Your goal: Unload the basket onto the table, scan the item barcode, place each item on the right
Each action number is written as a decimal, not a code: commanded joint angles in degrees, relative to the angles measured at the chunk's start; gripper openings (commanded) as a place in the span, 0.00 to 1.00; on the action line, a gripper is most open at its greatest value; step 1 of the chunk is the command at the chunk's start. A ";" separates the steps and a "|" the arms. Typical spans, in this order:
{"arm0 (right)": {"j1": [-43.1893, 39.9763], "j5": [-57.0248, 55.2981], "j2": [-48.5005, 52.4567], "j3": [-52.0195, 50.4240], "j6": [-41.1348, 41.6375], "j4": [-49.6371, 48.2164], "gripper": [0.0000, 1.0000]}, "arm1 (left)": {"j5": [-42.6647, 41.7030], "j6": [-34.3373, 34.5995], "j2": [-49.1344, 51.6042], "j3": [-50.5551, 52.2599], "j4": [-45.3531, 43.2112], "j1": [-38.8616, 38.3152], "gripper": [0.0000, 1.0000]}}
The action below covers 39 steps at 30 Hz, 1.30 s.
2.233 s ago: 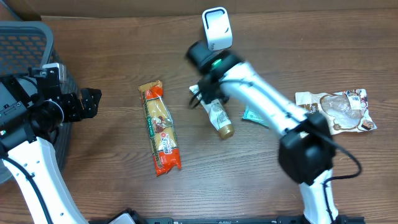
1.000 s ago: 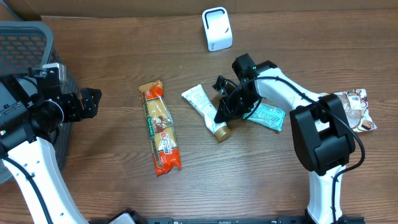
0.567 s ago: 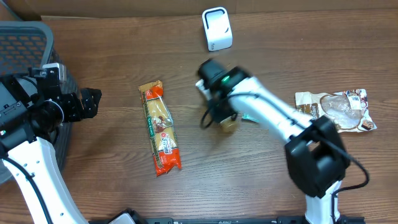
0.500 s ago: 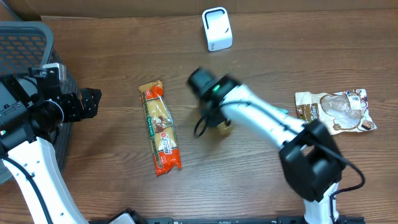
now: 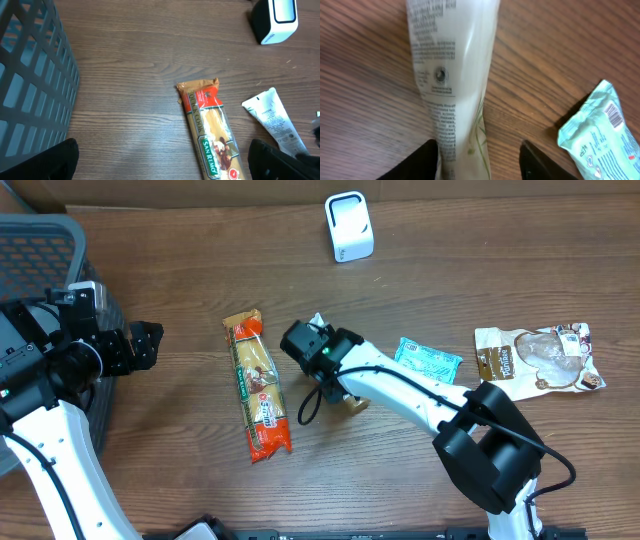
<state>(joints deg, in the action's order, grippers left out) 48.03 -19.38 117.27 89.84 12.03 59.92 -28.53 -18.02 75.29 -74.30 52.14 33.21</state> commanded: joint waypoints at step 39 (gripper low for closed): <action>-15.67 -2.12 -2.14 -6.36 -10.27 -15.52 0.62 | -0.90 -0.85 0.07 0.04 -0.07 0.13 1.00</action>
<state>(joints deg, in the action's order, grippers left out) 34.72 -19.57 116.84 83.50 8.45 48.31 -28.56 -18.04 75.29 -74.30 52.16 33.21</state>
